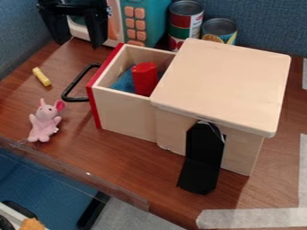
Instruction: Close the drawer
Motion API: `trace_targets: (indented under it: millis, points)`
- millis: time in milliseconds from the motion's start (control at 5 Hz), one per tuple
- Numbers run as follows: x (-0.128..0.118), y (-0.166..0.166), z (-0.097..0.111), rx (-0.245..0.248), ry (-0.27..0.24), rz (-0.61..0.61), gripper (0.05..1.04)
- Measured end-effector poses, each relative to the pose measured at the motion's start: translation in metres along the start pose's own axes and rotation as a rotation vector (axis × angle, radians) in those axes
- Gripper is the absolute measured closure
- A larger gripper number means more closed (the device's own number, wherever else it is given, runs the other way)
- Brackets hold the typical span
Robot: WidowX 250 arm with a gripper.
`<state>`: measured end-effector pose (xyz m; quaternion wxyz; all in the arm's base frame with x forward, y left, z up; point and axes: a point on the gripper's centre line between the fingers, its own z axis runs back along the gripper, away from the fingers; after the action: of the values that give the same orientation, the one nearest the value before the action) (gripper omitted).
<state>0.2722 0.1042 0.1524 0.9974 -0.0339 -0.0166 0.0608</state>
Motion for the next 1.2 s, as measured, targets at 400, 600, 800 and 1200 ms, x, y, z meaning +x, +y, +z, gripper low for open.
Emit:
trace_targets:
  millis: [400,600,800,1200]
  points:
    - [0.001,0.022,-0.013,-0.014,0.051,-0.129,0.082]
    - [0.006,0.051,-0.013,-0.002,0.054,-0.235,0.082]
    - [0.018,0.078,-0.009,0.018,0.107,-0.377,0.082]
    - [0.050,0.094,-0.038,0.100,0.317,-0.854,0.082]
